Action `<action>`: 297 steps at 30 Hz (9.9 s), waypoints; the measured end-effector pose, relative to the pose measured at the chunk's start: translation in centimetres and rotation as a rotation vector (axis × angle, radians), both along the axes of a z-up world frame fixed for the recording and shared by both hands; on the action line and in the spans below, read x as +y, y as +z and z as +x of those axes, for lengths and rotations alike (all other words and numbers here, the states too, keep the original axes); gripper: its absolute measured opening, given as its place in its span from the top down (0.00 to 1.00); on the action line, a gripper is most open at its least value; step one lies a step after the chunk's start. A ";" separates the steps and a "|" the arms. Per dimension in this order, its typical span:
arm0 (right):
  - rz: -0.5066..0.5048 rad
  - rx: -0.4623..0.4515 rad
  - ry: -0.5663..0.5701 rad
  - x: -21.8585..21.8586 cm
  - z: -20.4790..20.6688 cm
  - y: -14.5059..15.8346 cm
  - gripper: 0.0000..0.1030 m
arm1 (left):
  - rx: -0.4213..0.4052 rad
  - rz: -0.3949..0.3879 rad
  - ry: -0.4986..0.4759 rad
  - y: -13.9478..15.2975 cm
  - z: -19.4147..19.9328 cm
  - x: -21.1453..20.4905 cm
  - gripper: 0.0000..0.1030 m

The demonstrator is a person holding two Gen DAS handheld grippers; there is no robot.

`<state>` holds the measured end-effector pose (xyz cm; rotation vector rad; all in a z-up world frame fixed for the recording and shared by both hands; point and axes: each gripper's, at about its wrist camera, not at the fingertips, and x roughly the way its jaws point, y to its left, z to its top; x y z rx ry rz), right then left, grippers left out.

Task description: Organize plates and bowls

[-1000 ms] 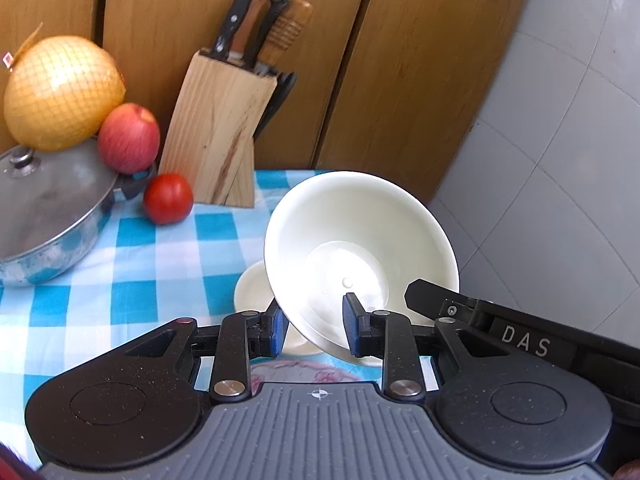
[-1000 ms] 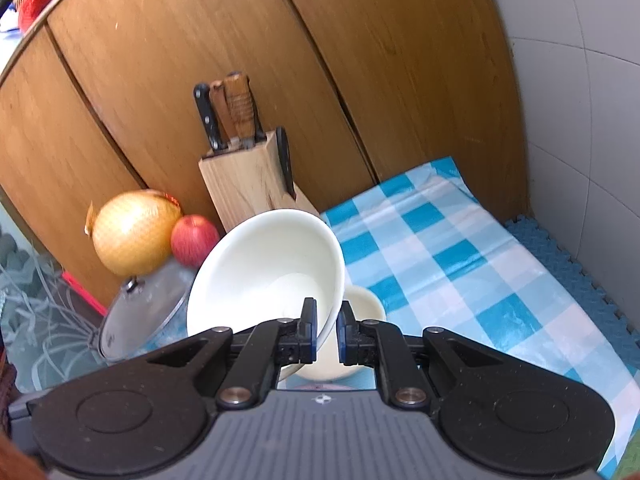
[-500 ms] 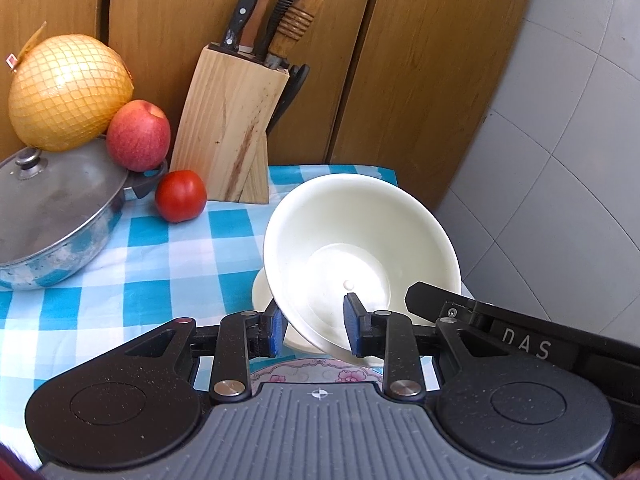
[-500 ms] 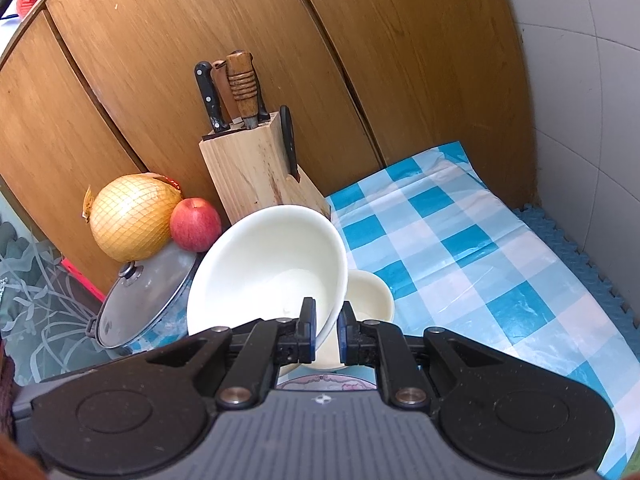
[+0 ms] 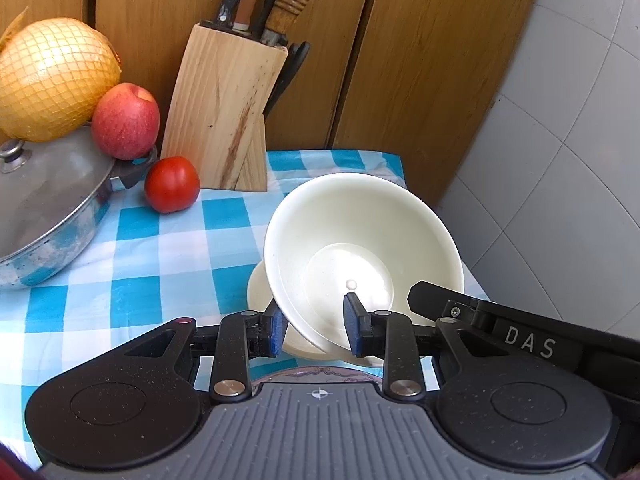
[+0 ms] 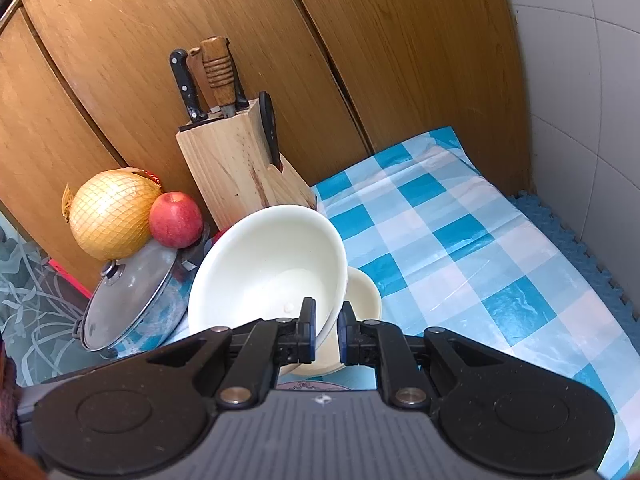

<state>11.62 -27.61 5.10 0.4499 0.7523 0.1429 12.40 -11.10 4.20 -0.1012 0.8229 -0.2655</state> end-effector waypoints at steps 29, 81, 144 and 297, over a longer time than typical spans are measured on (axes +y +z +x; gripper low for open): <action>-0.042 0.093 -0.025 0.6 3.8 -2.5 0.88 | 0.092 0.034 -0.004 -3.3 4.2 -0.1 0.67; -0.020 0.172 -0.120 -0.8 5.5 -5.6 0.66 | 0.132 0.040 0.074 -4.9 5.4 1.4 0.23; -0.027 0.049 -0.032 -0.1 1.9 -1.2 0.90 | 0.059 0.023 0.042 -1.1 1.9 0.8 0.62; -0.087 0.031 0.038 4.7 -18.5 -4.1 0.71 | 0.041 0.138 0.004 -2.8 -17.2 4.8 0.35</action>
